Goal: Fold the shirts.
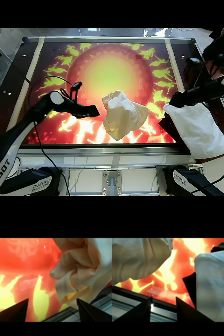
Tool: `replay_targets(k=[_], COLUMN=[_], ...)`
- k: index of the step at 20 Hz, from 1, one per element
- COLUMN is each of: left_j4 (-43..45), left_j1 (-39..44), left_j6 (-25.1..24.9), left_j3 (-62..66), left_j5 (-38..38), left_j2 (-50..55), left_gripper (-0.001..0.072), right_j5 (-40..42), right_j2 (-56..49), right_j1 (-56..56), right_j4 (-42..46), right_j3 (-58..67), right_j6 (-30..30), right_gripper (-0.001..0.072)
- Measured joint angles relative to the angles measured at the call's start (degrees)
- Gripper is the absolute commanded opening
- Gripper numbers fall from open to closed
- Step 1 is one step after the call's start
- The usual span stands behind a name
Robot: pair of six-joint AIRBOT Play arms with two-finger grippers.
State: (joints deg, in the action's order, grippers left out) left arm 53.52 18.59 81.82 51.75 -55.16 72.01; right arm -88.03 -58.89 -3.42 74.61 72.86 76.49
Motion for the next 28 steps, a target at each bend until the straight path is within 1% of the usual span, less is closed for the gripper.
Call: replay_targets(k=[4,8,12,14,15,16,17,19,20,21,25,28], left_j4=[-2.84,-4.66,-10.01,-12.35,-13.11,-14.12,-15.12,-17.66,-18.47,-19.04,-20.26,-20.52], left_j1=[5.60,8.85,10.43,10.73,10.82,10.86,10.91,10.97,11.02,11.02,10.86,9.05], left_j6=[-2.71,-4.13,-10.16,-12.24,-12.96,-13.49,-13.94,-14.45,-14.62,-14.80,-15.21,-15.26], left_j3=[-2.95,-3.76,-4.00,-4.04,-4.04,-4.04,-4.04,-4.04,-4.04,-4.04,-4.04,-4.07], left_j5=[5.84,8.55,9.62,10.40,10.75,11.15,11.30,11.85,12.20,12.57,13.09,12.04], left_j2=[1.84,5.05,7.28,8.24,8.70,9.11,9.38,9.75,9.92,10.12,10.43,9.07], left_gripper=[0.0693,0.0679,0.0679,0.0677,0.0596,0.0411,0.0342,0.0328,0.0044,0.0014,0.0014,0.0014], right_j5=[5.60,7.43,8.04,8.15,8.15,8.20,8.17,8.20,8.22,8.26,8.59,11.50], right_j2=[-0.07,-0.04,-0.04,-0.04,-0.04,-0.04,-0.04,-0.04,-0.04,-0.04,-0.04,-0.24], right_j1=[-0.07,-0.07,-0.07,-0.07,-0.07,-0.07,-0.07,-0.07,-0.07,-0.07,-0.07,-0.07], right_j4=[-3.28,-4.81,-5.38,-5.51,-5.57,-5.66,-5.75,-5.79,-5.84,-5.86,-5.86,-5.84], right_j3=[-5.51,-7.02,-7.43,-7.50,-7.52,-7.54,-7.54,-7.52,-7.52,-7.52,-7.56,-8.31], right_j6=[0.26,0.35,0.42,0.42,0.39,0.39,0.39,0.39,0.39,0.42,0.39,0.39], right_gripper=[0.0347,0.0346,0.0347,0.0346,0.0346,0.0346,0.0346,0.0346,0.0345,0.0345,0.0344,0.0345])
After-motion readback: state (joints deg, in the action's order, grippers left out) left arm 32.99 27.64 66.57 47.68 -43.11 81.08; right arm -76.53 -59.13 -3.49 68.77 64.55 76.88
